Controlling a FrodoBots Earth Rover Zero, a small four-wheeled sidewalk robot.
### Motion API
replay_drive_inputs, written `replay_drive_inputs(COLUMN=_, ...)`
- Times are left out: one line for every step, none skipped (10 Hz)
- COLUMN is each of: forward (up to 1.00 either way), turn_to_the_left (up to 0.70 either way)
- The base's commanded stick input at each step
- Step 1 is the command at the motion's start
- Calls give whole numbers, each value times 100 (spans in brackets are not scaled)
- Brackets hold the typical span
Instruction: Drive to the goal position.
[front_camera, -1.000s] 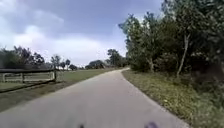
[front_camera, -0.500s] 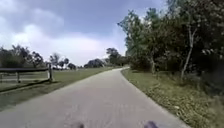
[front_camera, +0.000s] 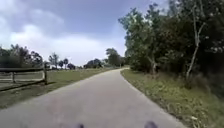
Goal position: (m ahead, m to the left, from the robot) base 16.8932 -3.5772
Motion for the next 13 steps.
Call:
replay_drive_inputs(forward=70, turn_to_the_left=0)
replay_drive_inputs(forward=70, turn_to_the_left=0)
replay_drive_inputs(forward=70, turn_to_the_left=0)
replay_drive_inputs(forward=70, turn_to_the_left=0)
replay_drive_inputs(forward=70, turn_to_the_left=0)
replay_drive_inputs(forward=70, turn_to_the_left=0)
replay_drive_inputs(forward=70, turn_to_the_left=0)
replay_drive_inputs(forward=70, turn_to_the_left=0)
replay_drive_inputs(forward=70, turn_to_the_left=0)
replay_drive_inputs(forward=70, turn_to_the_left=0)
replay_drive_inputs(forward=70, turn_to_the_left=0)
replay_drive_inputs(forward=70, turn_to_the_left=0)
replay_drive_inputs(forward=70, turn_to_the_left=0)
